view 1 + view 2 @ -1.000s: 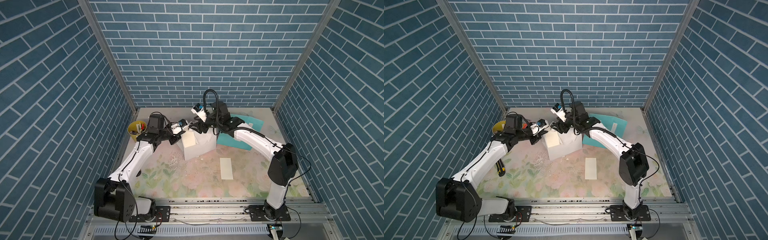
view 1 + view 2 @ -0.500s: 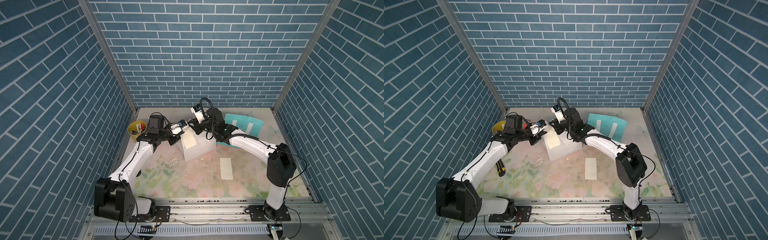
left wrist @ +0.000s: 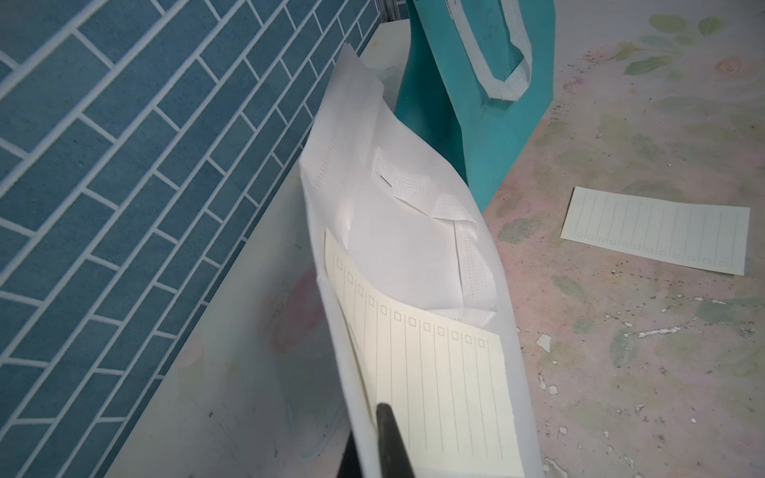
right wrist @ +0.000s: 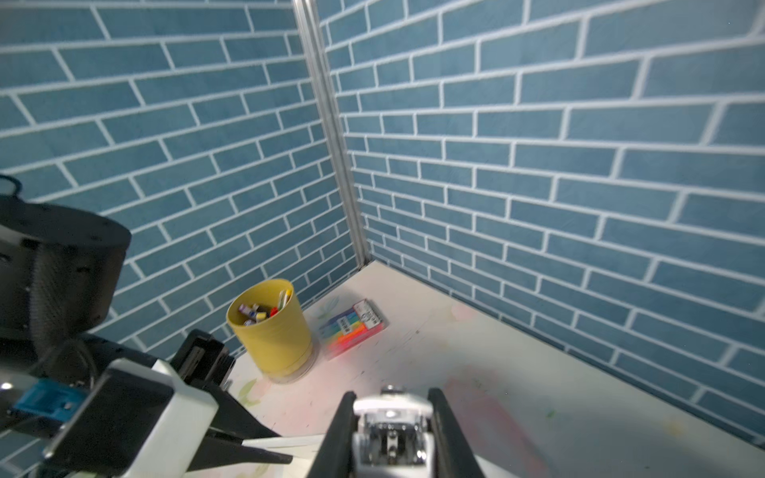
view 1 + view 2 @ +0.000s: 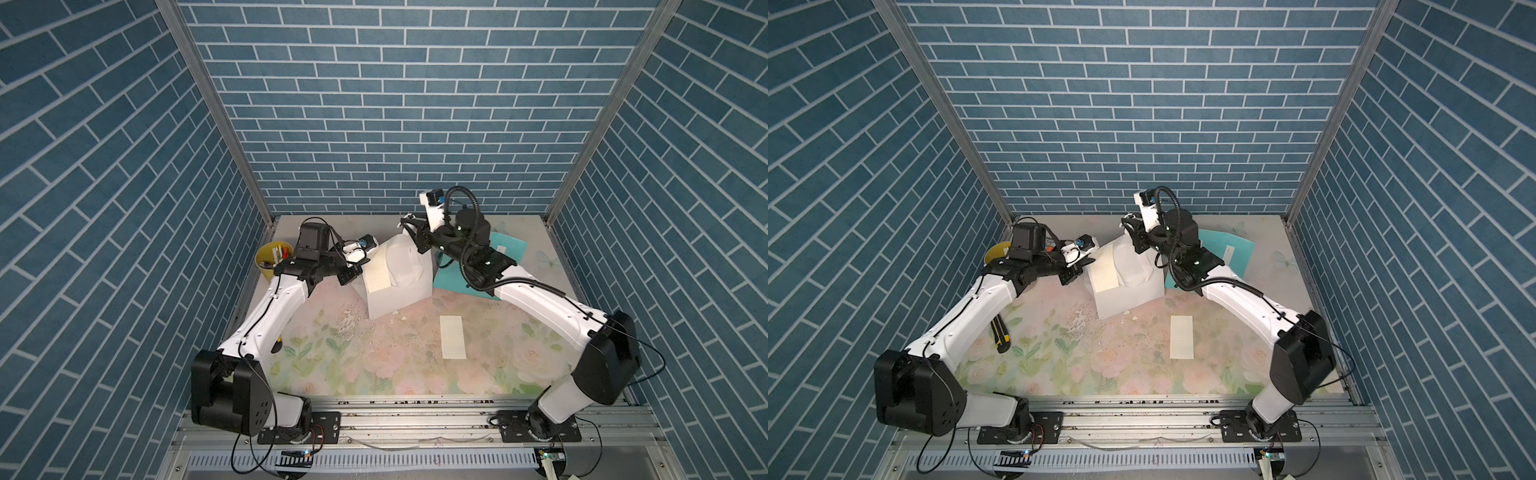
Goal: Staple the receipts to the bags
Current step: Pick up the stapler from the takeout bag, then adjust the takeout bag at the center of the board, then place the stapler at the center of the board.
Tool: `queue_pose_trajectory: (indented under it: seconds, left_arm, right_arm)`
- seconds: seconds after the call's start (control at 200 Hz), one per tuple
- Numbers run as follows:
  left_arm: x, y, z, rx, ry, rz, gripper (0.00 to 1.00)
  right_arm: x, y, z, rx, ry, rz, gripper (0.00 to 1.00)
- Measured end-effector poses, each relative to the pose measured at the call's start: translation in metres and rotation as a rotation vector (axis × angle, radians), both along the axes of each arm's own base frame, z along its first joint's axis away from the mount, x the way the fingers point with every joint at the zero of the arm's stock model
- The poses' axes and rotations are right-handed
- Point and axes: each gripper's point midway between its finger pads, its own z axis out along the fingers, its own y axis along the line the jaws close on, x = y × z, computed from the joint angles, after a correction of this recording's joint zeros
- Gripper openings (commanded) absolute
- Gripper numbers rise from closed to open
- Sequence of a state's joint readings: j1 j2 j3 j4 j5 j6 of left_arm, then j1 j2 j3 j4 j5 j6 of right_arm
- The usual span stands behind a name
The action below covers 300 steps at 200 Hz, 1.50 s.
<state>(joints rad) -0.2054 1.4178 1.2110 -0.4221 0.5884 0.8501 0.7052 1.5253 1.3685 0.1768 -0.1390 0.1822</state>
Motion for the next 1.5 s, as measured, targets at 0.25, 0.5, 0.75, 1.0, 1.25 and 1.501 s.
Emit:
queue_pose_trajectory:
  seconds: [0.25,0.5,0.75,1.0,1.25,1.501]
  left_arm:
    - [0.026,0.014,0.006,0.149,-0.016,-0.013,0.01]
    - [0.051,0.043,-0.007,0.221,-0.012,0.053,0.08]
    - [0.065,0.051,0.001,0.146,0.003,0.162,0.33]
    - [0.078,0.044,0.03,-0.084,0.027,0.3,0.52]
    - [0.056,0.041,0.079,-0.342,0.005,0.403,0.82]
    - [-0.002,0.008,0.087,-0.42,0.058,0.352,0.82]
  right_arm:
    - [-0.034,-0.102,-0.048,-0.228,0.253,-0.241,0.0]
    - [-0.119,-0.208,-0.209,-0.557,0.862,-0.447,0.0]
    - [-0.17,-0.262,-0.269,-0.561,1.29,-0.577,0.0]
    - [-0.173,-0.264,-0.303,-0.549,1.518,-0.565,0.0]
    - [-0.169,-0.274,-0.321,-0.547,1.601,-0.583,0.15]
    - [-0.166,-0.282,-0.336,-0.557,1.634,-0.592,0.31]
